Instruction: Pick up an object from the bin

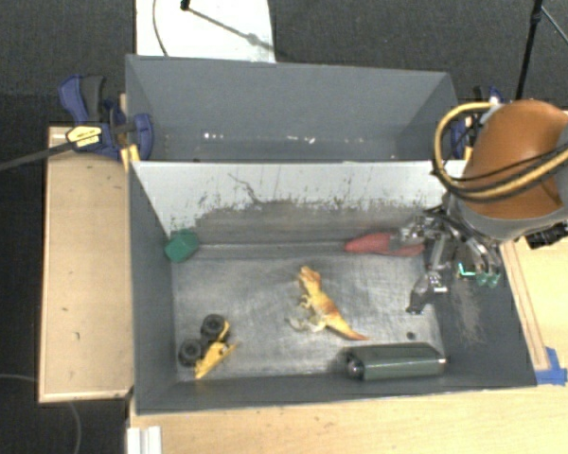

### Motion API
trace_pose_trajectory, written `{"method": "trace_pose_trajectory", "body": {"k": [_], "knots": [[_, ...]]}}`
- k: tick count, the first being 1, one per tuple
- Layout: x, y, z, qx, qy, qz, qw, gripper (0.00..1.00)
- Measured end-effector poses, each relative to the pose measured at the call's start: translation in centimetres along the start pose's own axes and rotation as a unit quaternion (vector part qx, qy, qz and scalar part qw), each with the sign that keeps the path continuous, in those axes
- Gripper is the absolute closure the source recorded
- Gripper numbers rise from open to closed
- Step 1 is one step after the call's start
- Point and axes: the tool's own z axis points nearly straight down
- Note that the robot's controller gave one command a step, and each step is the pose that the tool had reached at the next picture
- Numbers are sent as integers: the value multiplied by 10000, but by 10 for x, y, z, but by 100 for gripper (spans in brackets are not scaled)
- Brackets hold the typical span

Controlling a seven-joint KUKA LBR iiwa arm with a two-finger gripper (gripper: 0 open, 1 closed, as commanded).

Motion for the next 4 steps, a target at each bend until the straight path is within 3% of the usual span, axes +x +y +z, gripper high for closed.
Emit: {"method": "trace_pose_trajectory", "body": {"k": [1,2,3,4], "knots": [[-2,0,-4,5,-40,-12,10000,0],[19,44,60,7,-61,-320,9995,0],[44,82,57,2,-28,-578,9983,0],[39,92,42,-5,-60,666,9978,0]]}}
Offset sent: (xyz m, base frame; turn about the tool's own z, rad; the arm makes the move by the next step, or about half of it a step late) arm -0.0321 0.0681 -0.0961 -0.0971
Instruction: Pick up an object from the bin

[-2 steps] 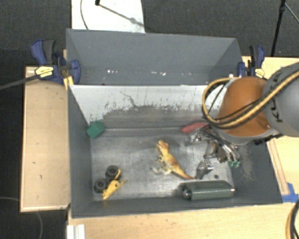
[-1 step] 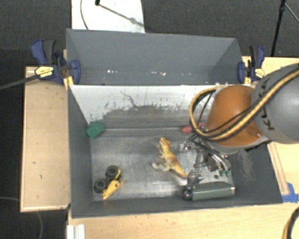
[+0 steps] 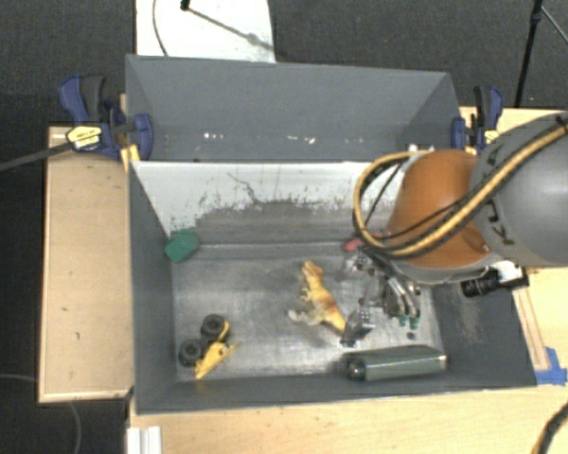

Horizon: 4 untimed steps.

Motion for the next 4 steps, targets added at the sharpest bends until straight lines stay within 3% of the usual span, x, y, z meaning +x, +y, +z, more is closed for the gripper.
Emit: {"method": "trace_pose_trajectory", "body": {"k": [1,2,4], "knots": [[-3,8,43,5,23,225,9997,0],[5,15,51,0,0,793,9969,100],[6,15,49,1,3,786,9969,100]]}}
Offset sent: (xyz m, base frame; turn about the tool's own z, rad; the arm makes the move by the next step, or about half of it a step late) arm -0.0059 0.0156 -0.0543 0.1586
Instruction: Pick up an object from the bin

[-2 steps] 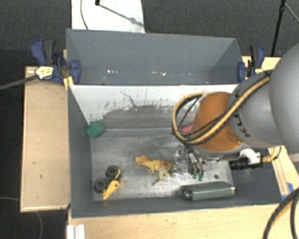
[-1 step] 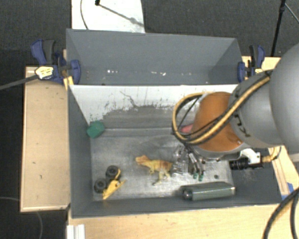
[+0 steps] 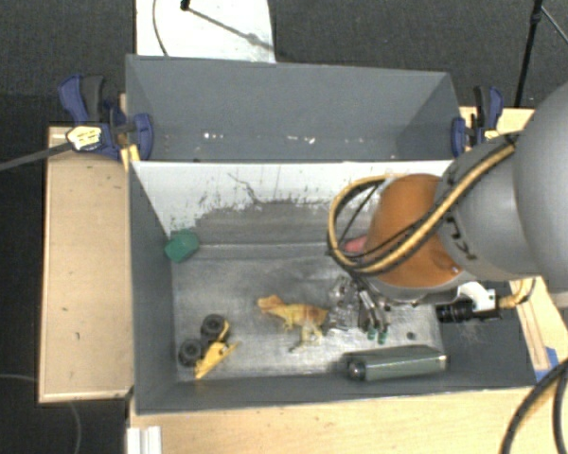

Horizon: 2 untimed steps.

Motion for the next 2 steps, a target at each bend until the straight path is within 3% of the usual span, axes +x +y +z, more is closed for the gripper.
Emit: {"method": "trace_pose_trajectory", "body": {"k": [2], "knots": [[1,0,-22,12,39,-9,10000,100]]}}
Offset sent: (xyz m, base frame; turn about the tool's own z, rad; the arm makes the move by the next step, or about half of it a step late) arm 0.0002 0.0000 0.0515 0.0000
